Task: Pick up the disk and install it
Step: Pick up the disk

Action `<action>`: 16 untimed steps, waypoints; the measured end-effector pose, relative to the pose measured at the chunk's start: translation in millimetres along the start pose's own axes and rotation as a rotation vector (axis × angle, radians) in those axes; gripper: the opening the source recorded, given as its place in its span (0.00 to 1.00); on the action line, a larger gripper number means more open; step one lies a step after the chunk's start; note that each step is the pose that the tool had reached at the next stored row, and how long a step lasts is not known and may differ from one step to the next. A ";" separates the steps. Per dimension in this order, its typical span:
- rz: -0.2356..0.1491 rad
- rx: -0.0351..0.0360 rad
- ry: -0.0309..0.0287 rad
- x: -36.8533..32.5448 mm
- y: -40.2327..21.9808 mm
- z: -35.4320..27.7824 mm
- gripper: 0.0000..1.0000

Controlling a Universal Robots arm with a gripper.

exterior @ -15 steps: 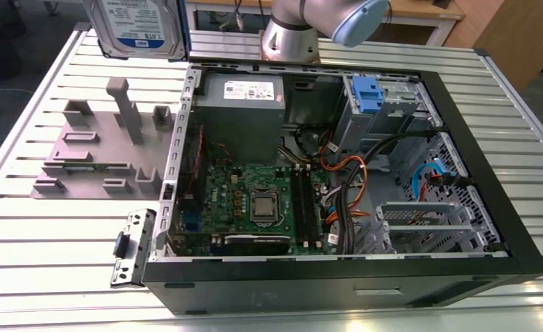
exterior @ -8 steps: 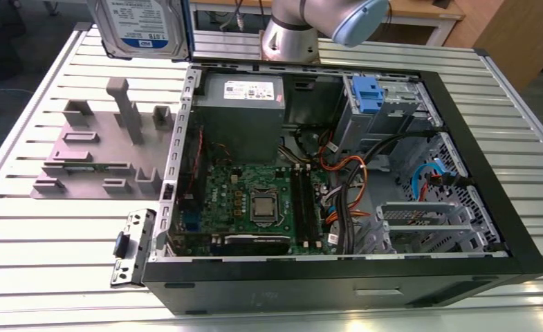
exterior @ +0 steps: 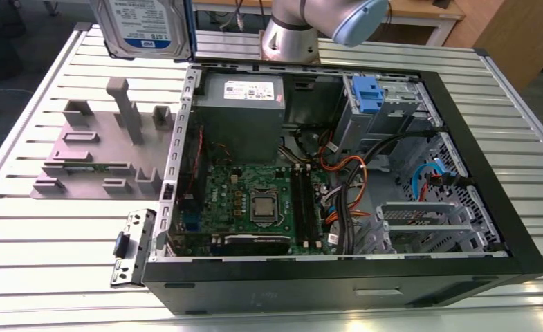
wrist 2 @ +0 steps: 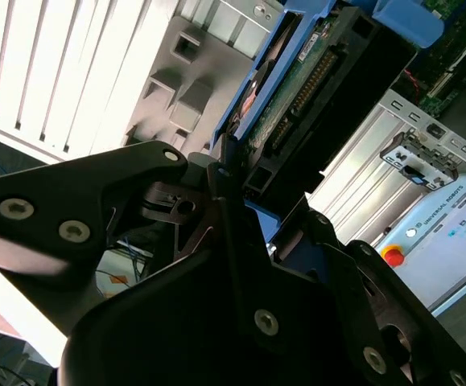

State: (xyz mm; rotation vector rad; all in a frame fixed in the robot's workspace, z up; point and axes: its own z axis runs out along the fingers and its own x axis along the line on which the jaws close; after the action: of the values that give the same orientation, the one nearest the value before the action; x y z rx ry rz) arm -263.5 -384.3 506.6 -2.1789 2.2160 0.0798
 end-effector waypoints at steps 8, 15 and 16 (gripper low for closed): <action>0.000 0.0000 0.0000 -0.1 -6.8 0.2 0.36; 0.000 0.0001 0.0003 -0.1 -8.6 0.3 0.36; 0.000 0.0000 0.0003 -0.1 -8.6 0.2 0.36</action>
State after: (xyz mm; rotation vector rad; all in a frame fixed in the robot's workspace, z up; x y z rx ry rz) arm -254.9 -384.3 506.2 -2.1789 2.2163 0.0796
